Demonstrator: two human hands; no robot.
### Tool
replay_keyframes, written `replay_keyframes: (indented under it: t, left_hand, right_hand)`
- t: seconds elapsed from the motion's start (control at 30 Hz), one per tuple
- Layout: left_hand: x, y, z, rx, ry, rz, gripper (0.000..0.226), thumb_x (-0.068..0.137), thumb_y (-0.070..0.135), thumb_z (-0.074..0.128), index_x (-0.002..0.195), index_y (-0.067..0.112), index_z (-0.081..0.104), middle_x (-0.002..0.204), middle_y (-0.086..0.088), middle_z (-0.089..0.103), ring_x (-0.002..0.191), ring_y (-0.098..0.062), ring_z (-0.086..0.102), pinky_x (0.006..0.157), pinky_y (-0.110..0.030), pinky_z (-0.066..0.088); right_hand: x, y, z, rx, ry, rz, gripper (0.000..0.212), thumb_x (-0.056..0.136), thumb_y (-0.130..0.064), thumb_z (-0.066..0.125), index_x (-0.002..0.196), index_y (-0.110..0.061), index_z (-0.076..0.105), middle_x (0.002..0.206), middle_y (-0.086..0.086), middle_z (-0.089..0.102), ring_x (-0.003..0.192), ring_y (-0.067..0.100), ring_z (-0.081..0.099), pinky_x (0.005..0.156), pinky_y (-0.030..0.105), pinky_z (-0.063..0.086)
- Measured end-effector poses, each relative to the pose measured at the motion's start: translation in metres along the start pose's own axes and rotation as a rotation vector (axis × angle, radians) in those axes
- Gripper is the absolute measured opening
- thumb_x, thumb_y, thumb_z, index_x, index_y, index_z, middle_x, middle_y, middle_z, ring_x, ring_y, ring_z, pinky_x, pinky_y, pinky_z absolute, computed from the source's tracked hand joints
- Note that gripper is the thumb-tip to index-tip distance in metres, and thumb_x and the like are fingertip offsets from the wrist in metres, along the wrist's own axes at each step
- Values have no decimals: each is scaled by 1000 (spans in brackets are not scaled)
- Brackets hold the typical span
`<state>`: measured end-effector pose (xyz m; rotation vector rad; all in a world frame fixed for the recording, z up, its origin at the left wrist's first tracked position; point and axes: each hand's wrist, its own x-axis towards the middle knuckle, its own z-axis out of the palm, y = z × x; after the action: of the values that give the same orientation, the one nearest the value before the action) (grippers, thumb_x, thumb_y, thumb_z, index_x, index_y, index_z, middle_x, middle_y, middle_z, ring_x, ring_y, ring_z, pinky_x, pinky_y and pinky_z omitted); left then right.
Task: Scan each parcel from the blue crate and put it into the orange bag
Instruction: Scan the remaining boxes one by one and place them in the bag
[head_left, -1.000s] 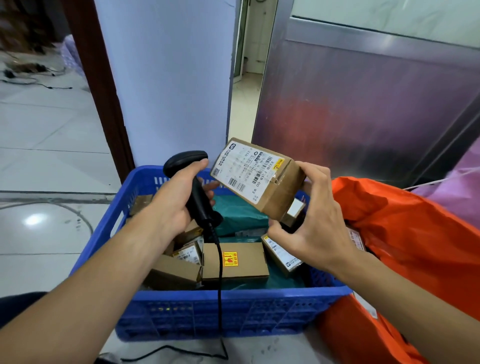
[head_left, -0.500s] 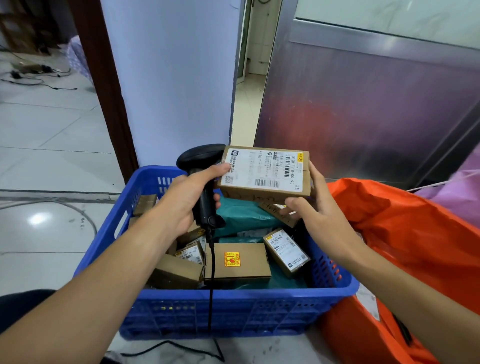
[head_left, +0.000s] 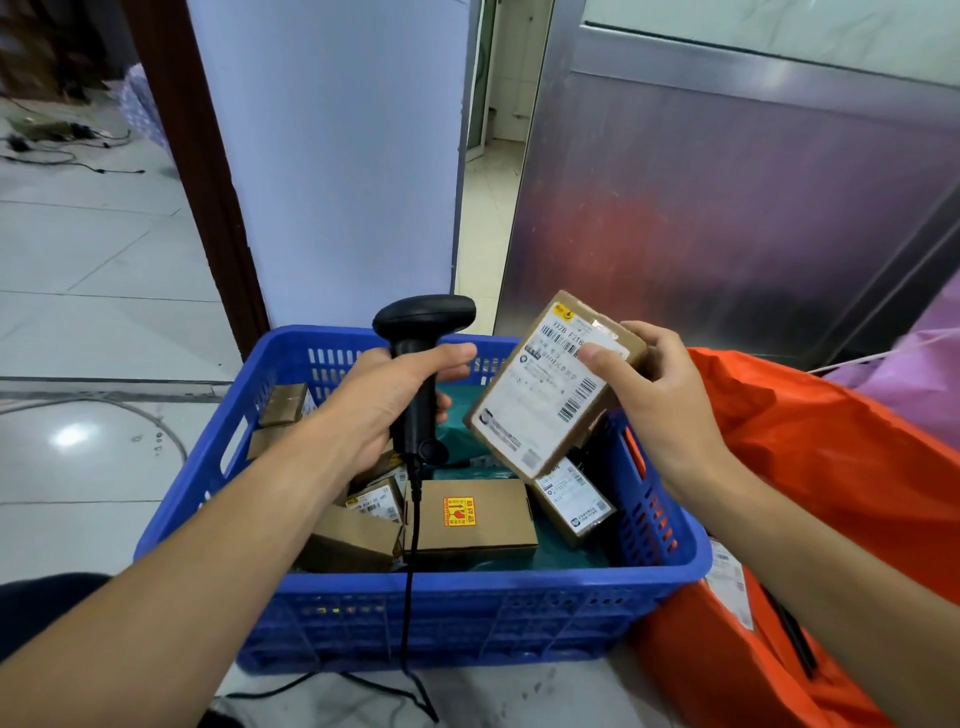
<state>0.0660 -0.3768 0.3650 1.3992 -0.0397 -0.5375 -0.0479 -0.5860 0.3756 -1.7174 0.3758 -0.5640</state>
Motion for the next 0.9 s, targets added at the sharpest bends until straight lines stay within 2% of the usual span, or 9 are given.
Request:
replay_keyframes:
  t: [0.17,0.27,0.37,0.47,0.53,0.67,0.77,0.9]
  left_hand:
    - [-5,-1,5,28,-59,7,41,80,29,86,111,7,71,101,-9,81,68,-16,61,75,-36,57]
    - [-9,-1,10,39,-105,19,43,78,34,86,109,8,72,103,-9,81,68,-16,60,79,-39,56]
    - [-12,-2,11,79,-139,19,56,67,41,90,108,8,73,96,-7,80,71,-16,62,77,-35,56]
    - [-16,-3,12,126,-152,5,61,61,44,90,108,9,74,101,-15,80,81,-20,64,79,-34,56]
    - [-17,-2,13,131,-149,4,55,65,43,89,107,10,74,105,-15,79,86,-23,66,83,-35,56]
    - [-17,1,11,90,-99,30,53,68,43,88,107,11,75,96,-9,81,91,-33,73,93,-45,59]
    - [-16,5,8,27,-43,36,61,67,45,87,114,9,73,101,-11,81,107,-38,75,100,-51,58]
    - [-17,7,8,-6,-13,10,52,75,44,85,113,10,74,100,-9,82,104,-34,76,98,-48,59]
  right_hand:
    - [-2,-1,4,-2,-10,-18,48,88,-36,78,128,-15,59,111,-1,77,96,8,75,72,23,58]
    - [-4,-2,8,14,-86,12,39,93,-34,73,125,-12,65,107,-1,79,94,9,76,71,19,57]
    - [-7,1,11,-4,-192,30,27,99,-33,64,117,-13,71,102,0,80,90,9,76,68,16,54]
    - [-9,2,15,-36,-240,54,29,100,-39,61,116,-17,73,102,-1,80,92,11,76,69,17,54]
    - [-9,1,16,-43,-256,71,31,100,-41,61,120,-19,71,104,-3,79,93,10,76,69,16,55]
    - [-11,-1,16,-100,-377,163,42,93,-48,66,127,-24,63,103,-10,79,91,6,76,71,19,58]
    - [-15,-2,16,-119,-489,213,43,91,-41,71,128,-23,62,106,-11,79,93,6,76,71,16,58]
    - [-16,-2,17,-93,-480,233,42,89,-33,75,125,-17,62,108,-4,79,95,13,77,75,24,62]
